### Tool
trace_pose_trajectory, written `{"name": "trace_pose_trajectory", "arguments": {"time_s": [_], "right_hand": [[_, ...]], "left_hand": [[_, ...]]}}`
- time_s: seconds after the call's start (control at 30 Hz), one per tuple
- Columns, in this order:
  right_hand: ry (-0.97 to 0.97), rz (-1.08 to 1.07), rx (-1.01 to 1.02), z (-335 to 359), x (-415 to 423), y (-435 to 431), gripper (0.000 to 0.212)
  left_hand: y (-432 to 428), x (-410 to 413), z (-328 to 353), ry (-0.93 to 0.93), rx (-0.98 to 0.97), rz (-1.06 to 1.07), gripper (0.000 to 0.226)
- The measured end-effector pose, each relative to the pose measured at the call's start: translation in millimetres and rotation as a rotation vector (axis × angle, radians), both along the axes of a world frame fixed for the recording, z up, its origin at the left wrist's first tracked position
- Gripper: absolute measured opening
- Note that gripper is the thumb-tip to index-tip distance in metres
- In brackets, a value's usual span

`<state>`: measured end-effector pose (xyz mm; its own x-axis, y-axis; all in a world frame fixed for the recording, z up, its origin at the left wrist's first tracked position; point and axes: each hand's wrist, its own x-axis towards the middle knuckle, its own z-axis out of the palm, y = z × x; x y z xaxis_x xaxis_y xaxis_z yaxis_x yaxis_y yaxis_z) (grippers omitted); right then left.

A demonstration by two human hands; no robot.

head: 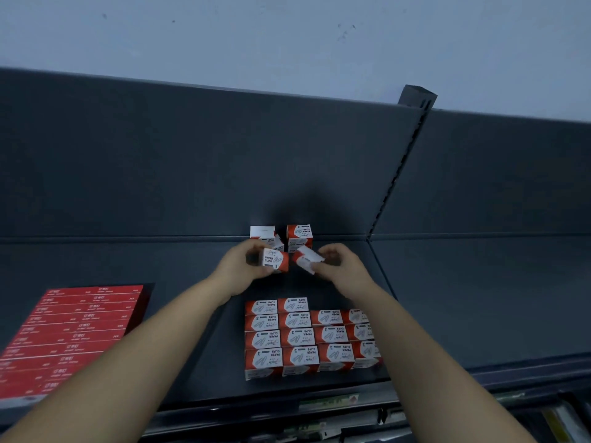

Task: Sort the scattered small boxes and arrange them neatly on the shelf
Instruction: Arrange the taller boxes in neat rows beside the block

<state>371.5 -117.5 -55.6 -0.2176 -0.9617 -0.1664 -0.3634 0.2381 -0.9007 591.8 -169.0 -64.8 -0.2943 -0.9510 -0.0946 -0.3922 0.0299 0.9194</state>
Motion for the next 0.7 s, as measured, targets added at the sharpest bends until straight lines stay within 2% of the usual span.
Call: {"name": "trace_pose_trajectory", "arguments": {"time_s": [0.1,0.17,0.23,0.43,0.57,0.63,0.7], "right_hand": [[-0.448,-0.116,-0.02,11.5,-3.7,12.0,0.018],[-0.629,-0.162,-0.031,21.8,-3.8,18.2,0.017],[-0.729,-0.198,-0.047,31.6,-3.0,23.0,0.019],[-0.559,-0.102,-0.114,52.9,-4.3,41.7,0.029],[-0.548,-0.044,-0.134,64.7,-8.8,54.9,0.047],[-0.586,-0.016,-0.13,68.9,-12.5,60.2,0.044],[-0.601,0.032,-0.135,71.9,-16.0,65.2,0.029]], "left_hand": [[8.9,0.4,15.9,0.21,0.025,-0.001,0.04],[14.3,-2.0,26.7,0.313,0.042,-0.016,0.042],[20.8,-6.4,36.1,0.366,0.03,-0.032,0.044],[46.6,-17.5,52.7,0.38,-0.034,-0.033,0.046],[63.0,-22.2,61.8,0.45,-0.018,-0.027,0.043],[69.2,-24.1,65.1,0.474,-0.009,-0.021,0.043],[75.2,-25.6,68.2,0.475,-0.007,-0.021,0.043]]}}
